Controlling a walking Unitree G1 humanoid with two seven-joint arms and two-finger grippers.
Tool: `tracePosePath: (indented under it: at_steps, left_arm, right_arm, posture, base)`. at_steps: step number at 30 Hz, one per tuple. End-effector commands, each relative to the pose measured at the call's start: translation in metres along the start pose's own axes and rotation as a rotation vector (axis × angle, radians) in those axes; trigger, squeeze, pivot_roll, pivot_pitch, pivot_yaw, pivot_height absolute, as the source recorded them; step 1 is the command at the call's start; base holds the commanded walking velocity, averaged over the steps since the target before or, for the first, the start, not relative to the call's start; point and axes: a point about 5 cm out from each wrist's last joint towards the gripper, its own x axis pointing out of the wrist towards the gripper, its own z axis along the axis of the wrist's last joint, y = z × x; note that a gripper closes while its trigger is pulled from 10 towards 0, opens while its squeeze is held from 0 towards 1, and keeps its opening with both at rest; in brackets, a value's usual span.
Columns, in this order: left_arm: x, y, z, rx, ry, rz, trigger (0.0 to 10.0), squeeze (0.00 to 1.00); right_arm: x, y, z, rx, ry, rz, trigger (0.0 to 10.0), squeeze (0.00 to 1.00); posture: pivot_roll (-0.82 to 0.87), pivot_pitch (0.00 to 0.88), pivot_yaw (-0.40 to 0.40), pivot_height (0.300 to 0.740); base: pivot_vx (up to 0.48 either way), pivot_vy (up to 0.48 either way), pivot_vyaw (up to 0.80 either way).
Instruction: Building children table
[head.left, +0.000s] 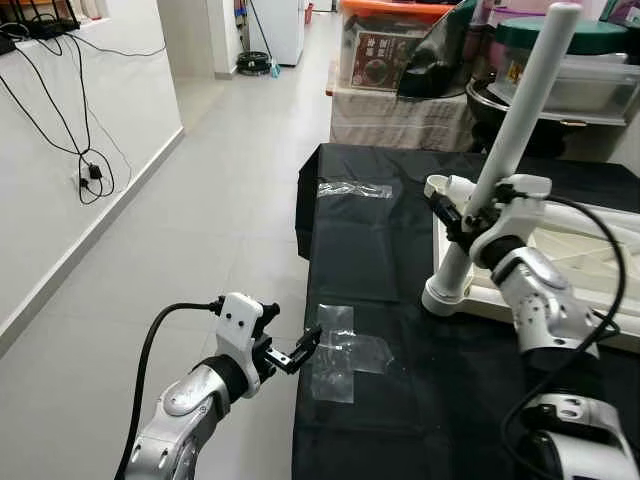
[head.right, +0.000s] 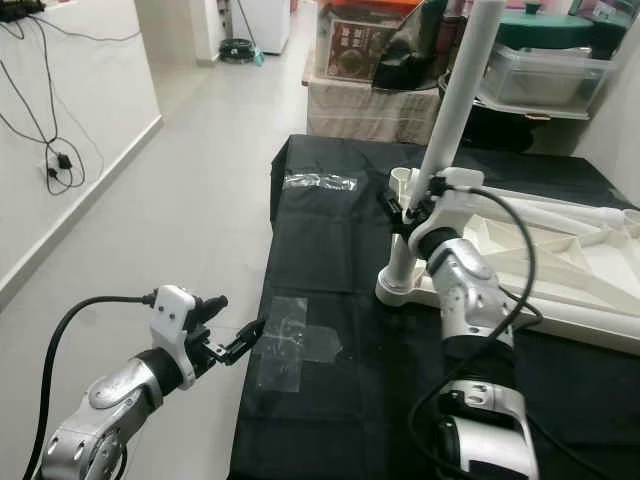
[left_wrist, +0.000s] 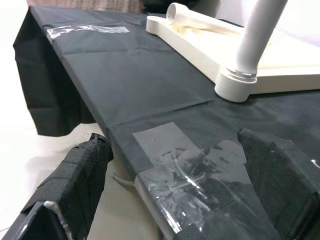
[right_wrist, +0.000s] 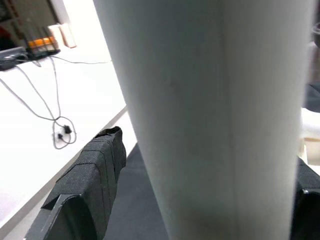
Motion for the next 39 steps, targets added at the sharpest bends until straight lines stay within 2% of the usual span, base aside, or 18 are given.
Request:
tracePosePath:
  at_steps: [1,5,6,9,10,11,12,19,24,28,29,31,32,33,34,35,37,39]
  left_arm:
    - [-0.001,0.001,-0.002,0.002,0.015,-0.001,10.0,0.00]
    - [0.000,0.001,-0.002,0.003,0.015,-0.001,10.0,0.00]
    - [0.001,0.002,-0.002,0.006,0.013,-0.005,10.0,0.00]
    - [0.002,0.001,-0.001,0.008,0.012,-0.008,10.0,0.00]
    - [0.002,0.001,-0.001,0.008,0.012,-0.008,10.0,0.00]
    - [0.002,0.001,-0.001,0.008,0.012,-0.008,10.0,0.00]
    - [0.002,0.002,-0.001,0.009,0.011,-0.006,10.0,0.00]
    - [0.000,0.001,-0.001,0.008,0.009,-0.003,10.0,0.00]
    - [0.001,0.000,-0.002,0.006,0.010,-0.010,10.0,0.00]
    - [0.002,0.000,-0.001,0.006,0.009,-0.015,10.0,0.00]
    - [0.002,-0.001,-0.001,0.005,0.009,-0.014,10.0,0.00]
    - [0.002,-0.001,-0.001,0.005,0.009,-0.014,10.0,0.00]
    - [0.002,-0.001,-0.002,0.003,0.010,-0.014,10.0,0.00]
    - [0.002,-0.001,-0.002,0.003,0.010,-0.014,10.0,0.00]
    - [0.002,-0.002,-0.003,0.000,0.012,-0.014,10.0,0.00]
    - [0.002,-0.002,-0.003,0.000,0.012,-0.014,10.0,0.00]
    - [0.002,-0.005,-0.003,-0.006,0.013,-0.017,10.0,0.00]
    - [0.002,-0.004,-0.003,-0.006,0.014,-0.015,10.0,0.00]
  right_arm:
    - [0.005,0.010,-0.002,0.003,0.011,0.100,10.0,0.00]
    - [0.011,0.005,0.006,-0.056,0.038,0.205,10.0,0.00]
    - [0.020,0.006,0.012,-0.093,0.057,0.287,3.7,0.00]
    - [0.022,0.006,0.014,-0.104,0.065,0.328,3.7,0.00]
    - [0.022,0.006,0.014,-0.104,0.066,0.338,1.8,0.00]
    - [0.022,0.006,0.014,-0.104,0.066,0.338,1.8,0.00]
    - [0.023,0.007,0.015,-0.102,0.070,0.375,0.0,0.00]
    - [0.020,0.005,0.013,-0.090,0.085,0.458,0.0,0.00]
    - [0.018,0.002,0.004,-0.096,0.119,0.439,0.0,0.00]
    - [0.023,-0.004,-0.010,-0.114,0.180,0.243,0.0,0.00]
    - [0.025,-0.008,-0.016,-0.098,0.200,0.065,0.0,0.00]
    - [0.025,-0.008,-0.016,-0.098,0.200,0.065,0.0,0.00]
    - [0.026,-0.013,-0.023,-0.083,0.214,-0.107,0.0,0.00]
    - [0.026,-0.013,-0.023,-0.083,0.214,-0.107,0.0,0.00]
    - [0.023,-0.016,-0.033,-0.060,0.229,-0.275,0.0,0.00]
    - [0.023,-0.016,-0.033,-0.060,0.229,-0.275,0.0,0.00]
    - [0.011,-0.010,-0.056,-0.058,0.242,-0.559,0.0,0.00]
    - [0.006,-0.004,-0.065,-0.055,0.236,-0.645,0.0,0.00]
  posture:
    - [0.07,0.000,-0.071,0.740]
    - [0.08,0.000,-0.071,0.740]
    - [0.08,0.000,-0.071,0.740]
    - [0.08,0.000,-0.071,0.740]
    - [0.08,0.000,-0.071,0.740]
    - [0.08,0.000,-0.071,0.740]
    - [0.09,0.000,-0.079,0.740]
    - [0.08,0.000,-0.078,0.740]
    - [0.07,0.000,-0.073,0.740]
    - [0.07,0.000,-0.072,0.740]
    - [0.07,0.000,-0.070,0.740]
    - [0.07,0.000,-0.070,0.740]
    - [0.07,0.000,-0.070,0.740]
    - [0.07,0.000,-0.070,0.740]
    - [0.07,0.000,-0.064,0.740]
    - [0.07,0.000,-0.064,0.740]
    - [0.07,0.000,-0.066,0.740]
    - [0.07,0.000,-0.068,0.740]
  base:
    - [0.000,0.000,0.00]
    - [0.000,0.000,0.00]
    - [0.000,0.000,0.00]
    - [0.000,0.000,0.00]
    - [0.000,0.000,0.00]
    - [0.000,0.000,0.00]
    - [0.000,0.000,0.00]
    - [0.000,0.000,0.00]
    - [0.000,0.000,0.00]
    - [0.000,0.000,0.00]
    - [0.000,0.000,0.00]
    - [0.000,0.000,0.00]
    - [0.000,0.000,0.00]
    - [0.000,0.000,0.00]
    - [0.000,0.000,0.00]
    - [0.000,0.000,0.00]
    - [0.000,0.000,0.00]
    - [0.000,0.000,0.00]
